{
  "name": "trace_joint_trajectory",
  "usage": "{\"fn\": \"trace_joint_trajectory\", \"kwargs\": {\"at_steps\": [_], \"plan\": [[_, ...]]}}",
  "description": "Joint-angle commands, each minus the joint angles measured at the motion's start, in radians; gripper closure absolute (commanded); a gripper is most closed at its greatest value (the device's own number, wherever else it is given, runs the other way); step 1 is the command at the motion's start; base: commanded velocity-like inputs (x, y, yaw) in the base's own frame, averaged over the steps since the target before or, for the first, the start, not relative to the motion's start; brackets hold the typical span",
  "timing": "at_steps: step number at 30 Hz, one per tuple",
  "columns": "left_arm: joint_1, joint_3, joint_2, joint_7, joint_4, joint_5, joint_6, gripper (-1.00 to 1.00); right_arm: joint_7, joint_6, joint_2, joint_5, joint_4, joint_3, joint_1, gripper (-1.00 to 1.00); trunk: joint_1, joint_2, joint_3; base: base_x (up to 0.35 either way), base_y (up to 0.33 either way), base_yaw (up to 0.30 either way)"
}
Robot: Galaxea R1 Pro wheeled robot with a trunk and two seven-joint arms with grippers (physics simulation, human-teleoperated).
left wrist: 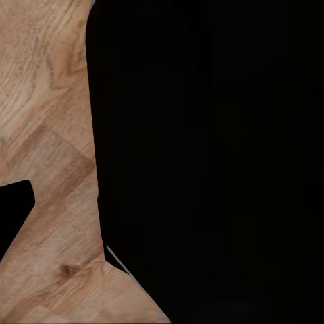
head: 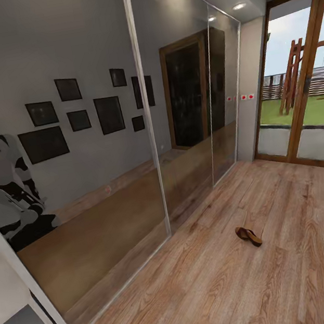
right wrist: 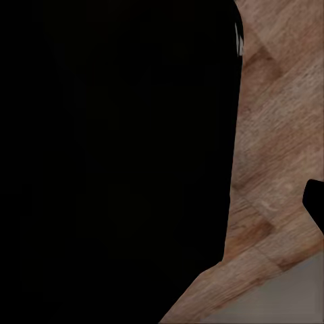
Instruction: Pick up the two gym shoes and the two sandals from the corridor floor and place them onto the hallstand (shoe rack) in the corridor, making sure they are on the rack and not on the floor. Arrange them so the two gym shoes are next to each other and the two sandals are next to each other.
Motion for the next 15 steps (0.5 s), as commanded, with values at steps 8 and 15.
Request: {"fn": "trace_joint_trajectory", "kwargs": {"at_steps": [8, 15], "plan": [[-0.002, 0.001, -0.012, -0.002, -0.033, 0.003, -0.005, -1.00, 0.025, -0.001, -0.001, 0.001, -0.001, 0.001, -0.009, -1.00, 0.000, 0.000, 0.000, 0.000, 0.000, 0.000], [-0.002, 0.003, -0.012, -0.002, -0.045, 0.002, -0.017, -1.00, 0.024, -0.001, -0.002, -0.006, -0.002, -0.006, -0.009, -1.00, 0.000, 0.000, 0.000, 0.000, 0.000, 0.000]]}}
